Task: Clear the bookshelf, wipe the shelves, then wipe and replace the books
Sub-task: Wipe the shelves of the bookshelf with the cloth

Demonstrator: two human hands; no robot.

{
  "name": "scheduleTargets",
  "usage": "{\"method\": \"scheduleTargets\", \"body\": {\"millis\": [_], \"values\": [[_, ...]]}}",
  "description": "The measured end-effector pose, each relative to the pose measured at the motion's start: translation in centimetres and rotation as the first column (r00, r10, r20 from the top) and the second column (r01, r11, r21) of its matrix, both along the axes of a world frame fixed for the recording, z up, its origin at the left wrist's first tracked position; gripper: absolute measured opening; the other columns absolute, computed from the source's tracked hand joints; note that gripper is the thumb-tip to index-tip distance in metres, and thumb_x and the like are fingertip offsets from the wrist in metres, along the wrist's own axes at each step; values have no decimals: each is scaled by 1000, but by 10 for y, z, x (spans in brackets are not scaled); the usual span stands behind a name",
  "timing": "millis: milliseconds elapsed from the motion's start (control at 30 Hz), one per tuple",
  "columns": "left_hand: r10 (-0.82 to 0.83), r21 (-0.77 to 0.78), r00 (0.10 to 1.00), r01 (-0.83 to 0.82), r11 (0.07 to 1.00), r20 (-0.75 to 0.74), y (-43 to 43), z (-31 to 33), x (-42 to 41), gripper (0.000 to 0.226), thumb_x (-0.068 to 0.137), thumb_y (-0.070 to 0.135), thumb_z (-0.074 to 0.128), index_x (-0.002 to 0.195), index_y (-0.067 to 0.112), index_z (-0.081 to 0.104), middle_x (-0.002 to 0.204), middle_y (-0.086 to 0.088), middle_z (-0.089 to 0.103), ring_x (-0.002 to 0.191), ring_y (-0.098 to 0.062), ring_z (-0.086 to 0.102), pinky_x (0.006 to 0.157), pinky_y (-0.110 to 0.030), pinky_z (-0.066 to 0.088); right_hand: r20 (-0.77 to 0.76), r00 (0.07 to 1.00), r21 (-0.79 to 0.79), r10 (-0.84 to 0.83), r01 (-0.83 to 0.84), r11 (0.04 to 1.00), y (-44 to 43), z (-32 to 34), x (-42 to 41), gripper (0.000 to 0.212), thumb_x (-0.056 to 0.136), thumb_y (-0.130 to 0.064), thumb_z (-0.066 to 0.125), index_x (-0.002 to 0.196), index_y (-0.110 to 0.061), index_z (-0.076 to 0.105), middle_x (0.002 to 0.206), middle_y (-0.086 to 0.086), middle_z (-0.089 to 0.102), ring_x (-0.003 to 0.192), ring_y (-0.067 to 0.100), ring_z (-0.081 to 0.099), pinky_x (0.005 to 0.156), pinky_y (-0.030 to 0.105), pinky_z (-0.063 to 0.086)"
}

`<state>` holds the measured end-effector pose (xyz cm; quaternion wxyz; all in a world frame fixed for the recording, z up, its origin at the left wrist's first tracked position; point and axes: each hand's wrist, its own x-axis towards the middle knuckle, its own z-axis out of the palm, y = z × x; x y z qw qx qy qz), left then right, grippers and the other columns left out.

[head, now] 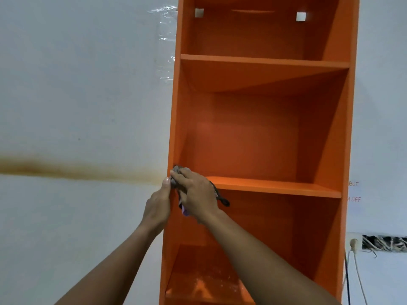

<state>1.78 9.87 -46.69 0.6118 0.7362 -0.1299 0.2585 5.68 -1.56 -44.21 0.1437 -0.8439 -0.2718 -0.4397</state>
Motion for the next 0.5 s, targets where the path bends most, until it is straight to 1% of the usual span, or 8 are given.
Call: {"method": "scheduleTargets", "body": {"millis": [67,133,167,200,233,333,433,500], "values": [[5,-14,1000,-6,1000,-30,-2,-4,-4,48,103,61,13,133,47,48,131,4,58,126,-23,56,106,-43,44,47,999,-134,-21,27,991,-7,-3,2,49,95,-19,67,143,-26,58,149,3,56,135,26,53,109,47,46],[25,-27,998,-27,999,-56,0,-10,-5,73,94,78,10,137,40,56,136,0,61,128,-27,57,110,-49,45,76,995,-301,-57,78,951,-14,-3,2,66,83,-11,80,143,-25,58,151,4,53,135,28,52,104,47,49],[55,-11,996,-55,998,-71,1,-13,-4,86,86,87,8,139,39,55,140,-3,60,131,-29,56,111,-54,43,90,994,-369,-60,89,925,-18,-4,2,69,78,-7,83,141,-24,59,150,4,54,134,30,53,101,47,51],[77,36,994,-74,997,-75,-2,-15,-4,94,80,92,6,145,40,49,147,-4,55,137,-32,50,113,-57,40,114,992,-415,-49,92,905,-25,-6,1,67,76,-6,83,137,-24,61,148,5,56,131,31,55,99,48,54],[104,118,992,-96,988,-67,-6,-17,-7,91,82,91,5,151,43,40,156,-3,45,145,-33,40,116,-60,33,145,989,-443,-37,98,891,-31,-7,0,64,74,-7,84,133,-22,64,145,5,59,129,33,57,98,49,55],[196,443,979,-200,874,56,-28,-22,-16,66,99,67,6,159,42,12,169,9,8,157,-24,1,123,-60,3,216,974,-390,-61,144,909,-69,-17,-5,61,70,-3,86,126,-19,70,139,9,63,126,37,61,100,54,54],[159,596,980,-201,777,123,-60,-21,-20,68,101,64,7,161,33,9,168,11,-2,155,-18,-14,121,-56,-10,261,952,-281,-160,233,931,-127,-31,-16,65,69,2,85,129,-19,69,144,10,60,132,36,57,109,53,47],[124,701,983,-185,689,138,-87,-19,-23,72,99,65,3,161,31,7,168,11,-7,153,-17,-20,120,-54,-14,250,941,-223,-227,284,932,-169,-40,-27,71,64,0,89,130,-20,68,146,9,58,135,35,55,109,50,46]]}}
